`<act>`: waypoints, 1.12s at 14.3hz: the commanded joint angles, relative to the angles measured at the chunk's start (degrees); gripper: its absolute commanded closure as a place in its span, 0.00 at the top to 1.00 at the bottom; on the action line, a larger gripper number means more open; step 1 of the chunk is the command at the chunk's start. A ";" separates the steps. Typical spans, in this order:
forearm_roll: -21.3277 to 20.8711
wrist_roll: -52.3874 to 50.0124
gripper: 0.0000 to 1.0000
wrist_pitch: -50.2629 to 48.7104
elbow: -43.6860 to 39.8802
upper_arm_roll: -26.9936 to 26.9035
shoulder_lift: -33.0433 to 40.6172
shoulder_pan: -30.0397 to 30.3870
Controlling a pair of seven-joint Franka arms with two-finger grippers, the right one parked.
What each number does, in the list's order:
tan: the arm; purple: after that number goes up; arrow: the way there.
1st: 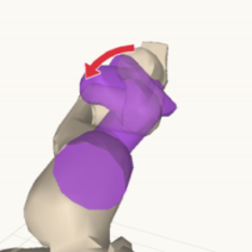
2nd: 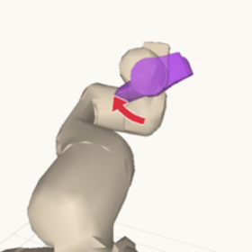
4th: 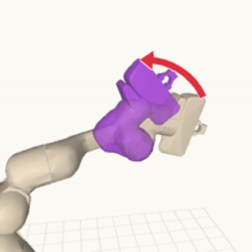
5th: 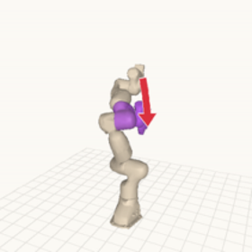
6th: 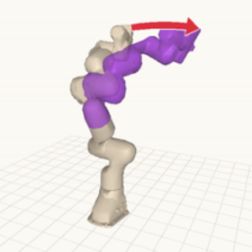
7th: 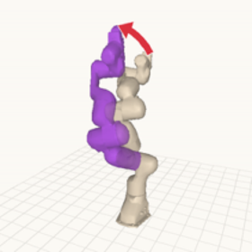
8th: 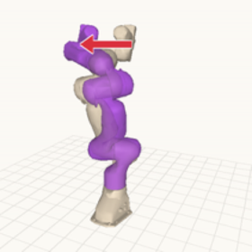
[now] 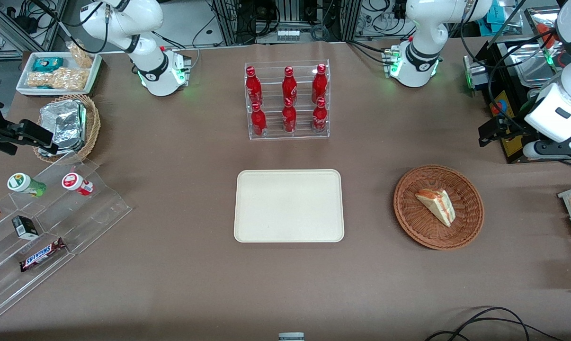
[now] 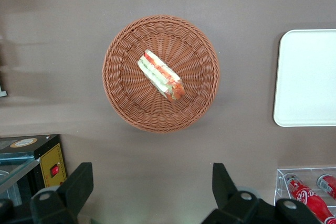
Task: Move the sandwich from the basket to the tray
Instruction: 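Move the left gripper down over the sandwich in the wicker basket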
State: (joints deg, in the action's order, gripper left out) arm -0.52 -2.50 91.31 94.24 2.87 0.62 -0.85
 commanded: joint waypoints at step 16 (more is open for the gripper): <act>-0.88 0.03 1.00 0.16 4.98 -0.41 -4.91 0.05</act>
State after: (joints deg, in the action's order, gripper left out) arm -0.64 -2.50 88.66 98.29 2.75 -1.33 -0.83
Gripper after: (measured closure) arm 0.000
